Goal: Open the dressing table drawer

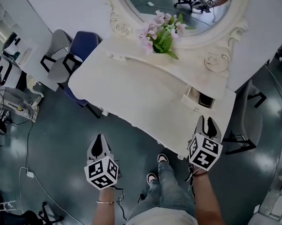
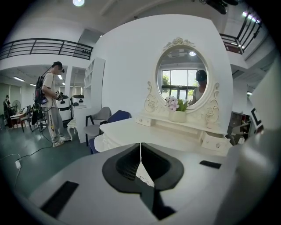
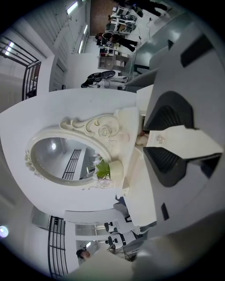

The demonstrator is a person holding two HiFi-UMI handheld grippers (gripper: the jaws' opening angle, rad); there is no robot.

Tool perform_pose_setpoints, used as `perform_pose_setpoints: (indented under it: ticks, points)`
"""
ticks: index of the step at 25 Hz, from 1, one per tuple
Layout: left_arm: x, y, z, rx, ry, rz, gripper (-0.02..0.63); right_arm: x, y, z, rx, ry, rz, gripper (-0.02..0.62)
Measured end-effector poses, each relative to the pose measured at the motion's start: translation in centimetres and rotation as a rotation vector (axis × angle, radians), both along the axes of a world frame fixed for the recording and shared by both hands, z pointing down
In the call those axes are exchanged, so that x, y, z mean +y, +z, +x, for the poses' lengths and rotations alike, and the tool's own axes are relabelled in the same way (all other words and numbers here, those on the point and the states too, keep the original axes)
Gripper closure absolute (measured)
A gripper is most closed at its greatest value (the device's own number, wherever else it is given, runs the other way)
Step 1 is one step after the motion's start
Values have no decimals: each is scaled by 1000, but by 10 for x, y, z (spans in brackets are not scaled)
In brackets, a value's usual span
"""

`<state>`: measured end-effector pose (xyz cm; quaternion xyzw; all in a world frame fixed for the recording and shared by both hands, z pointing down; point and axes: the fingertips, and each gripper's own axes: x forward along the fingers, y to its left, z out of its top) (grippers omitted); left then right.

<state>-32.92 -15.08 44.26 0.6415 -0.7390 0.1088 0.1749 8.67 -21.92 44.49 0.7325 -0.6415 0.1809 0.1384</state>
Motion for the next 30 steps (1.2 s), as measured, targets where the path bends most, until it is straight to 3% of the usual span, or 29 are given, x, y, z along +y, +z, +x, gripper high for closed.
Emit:
perform_pose_setpoints:
  ticks: [5,8,14,23,30]
  points:
    - [10,-16,-3,38,-3,38,584,20,-47,3,48,-31,70,487]
    - [12,-30,4,53,36,60,584,34,-76,3,84,-66,105,545]
    - [2,-77,28,70,122,164,584,56,-136,6,110,-90,215,554]
    - [-23,-154,89,94,346,284,584,86,-207,41,99,-51,342,588]
    - [-43,-203,128,73,448,369,584,107,-207,92,43,15,384,589]
